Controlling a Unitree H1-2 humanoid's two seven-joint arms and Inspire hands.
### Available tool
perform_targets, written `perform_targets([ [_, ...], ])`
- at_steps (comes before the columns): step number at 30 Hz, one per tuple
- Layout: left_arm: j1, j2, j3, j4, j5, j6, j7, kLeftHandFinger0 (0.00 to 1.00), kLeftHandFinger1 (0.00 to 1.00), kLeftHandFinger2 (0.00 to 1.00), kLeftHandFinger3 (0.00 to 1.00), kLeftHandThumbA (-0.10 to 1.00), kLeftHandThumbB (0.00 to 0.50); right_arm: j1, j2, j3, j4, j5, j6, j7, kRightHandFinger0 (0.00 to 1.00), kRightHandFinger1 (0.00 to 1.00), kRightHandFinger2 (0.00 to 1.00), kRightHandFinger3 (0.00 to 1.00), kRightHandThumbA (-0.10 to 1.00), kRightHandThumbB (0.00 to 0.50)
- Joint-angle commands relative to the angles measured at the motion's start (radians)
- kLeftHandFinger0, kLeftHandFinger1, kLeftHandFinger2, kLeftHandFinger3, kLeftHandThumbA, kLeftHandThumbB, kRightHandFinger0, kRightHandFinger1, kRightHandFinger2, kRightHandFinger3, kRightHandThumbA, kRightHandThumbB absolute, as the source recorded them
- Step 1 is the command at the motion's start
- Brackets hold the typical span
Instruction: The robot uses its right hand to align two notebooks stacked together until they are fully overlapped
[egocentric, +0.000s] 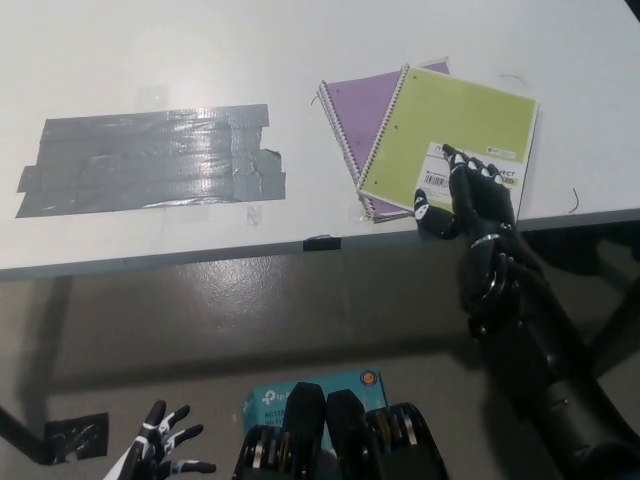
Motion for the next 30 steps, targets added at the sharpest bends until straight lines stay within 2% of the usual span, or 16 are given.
perform_targets([
  [1, -0.003, -0.002, 0.011, -0.016, 0.012, -0.029, -0.04, 0.57, 0.64, 0.93, 1.0, 1.0, 0.5, 0.081, -0.036, 0.067, 0.02, 0.095, -0.013, 0.249, 1.0, 1.0, 1.0, 1.0, 1.0, 0.369],
  [2, -0.002, -0.002, 0.014, -0.017, 0.003, -0.029, -0.046, 0.63, 0.67, 0.94, 1.0, 1.0, 0.5, 0.079, -0.059, 0.1, -0.001, 0.086, -0.016, 0.293, 1.0, 1.0, 1.0, 1.0, 1.0, 0.415],
  [3, -0.002, -0.003, 0.015, -0.018, 0.001, -0.027, -0.047, 0.63, 0.67, 0.94, 1.0, 1.0, 0.5, 0.079, -0.066, 0.11, -0.006, 0.086, -0.018, 0.301, 1.0, 1.0, 1.0, 1.0, 1.0, 0.431],
  [9, -0.007, 0.003, 0.017, -0.013, 0.007, -0.027, -0.052, 0.61, 0.66, 0.92, 1.0, 1.0, 0.5, 0.048, -0.143, 0.221, 0.005, 0.05, -0.095, 0.372, 1.0, 1.0, 1.0, 1.0, 1.0, 0.497],
  [20, -0.005, 0.001, 0.021, -0.007, -0.005, -0.033, -0.063, 0.62, 0.68, 0.94, 1.0, 1.0, 0.5, 0.015, -0.22, 0.306, 0.041, 0.04, -0.163, 0.398, 1.0, 1.0, 1.0, 1.0, 1.0, 0.5],
  [22, -0.005, 0.003, 0.02, -0.005, -0.002, -0.036, -0.065, 0.64, 0.7, 0.94, 1.0, 1.0, 0.5, -0.002, -0.237, 0.329, 0.054, 0.02, -0.176, 0.398, 1.0, 1.0, 1.0, 1.0, 1.0, 0.488],
  [23, -0.001, 0.002, 0.018, -0.007, 0.001, -0.037, -0.066, 0.64, 0.7, 0.94, 1.0, 1.0, 0.5, 0.004, -0.251, 0.337, 0.046, 0.017, -0.193, 0.391, 1.0, 1.0, 1.0, 1.0, 1.0, 0.456],
  [24, 0.0, 0.001, 0.017, -0.005, 0.001, -0.038, -0.068, 0.63, 0.68, 0.92, 1.0, 1.0, 0.5, 0.006, -0.257, 0.344, 0.046, 0.016, -0.197, 0.391, 1.0, 1.0, 1.0, 1.0, 1.0, 0.446],
  [26, 0.002, 0.0, 0.019, -0.001, -0.001, -0.047, -0.075, 0.62, 0.67, 0.93, 1.0, 1.0, 0.5, 0.004, -0.273, 0.358, 0.064, 0.014, -0.232, 0.379, 1.0, 1.0, 1.0, 1.0, 1.0, 0.456],
  [29, 0.001, 0.001, 0.021, -0.006, 0.001, -0.039, -0.073, 0.62, 0.68, 0.94, 1.0, 1.0, 0.5, -0.002, -0.31, 0.401, 0.064, -0.019, -0.251, 0.391, 1.0, 1.0, 1.0, 1.0, 1.0, 0.433],
  [30, 0.001, 0.003, 0.02, -0.007, 0.003, -0.04, -0.076, 0.62, 0.72, 0.96, 1.0, 1.0, 0.5, -0.002, -0.318, 0.407, 0.064, -0.018, -0.258, 0.388, 1.0, 1.0, 1.0, 1.0, 1.0, 0.439],
])
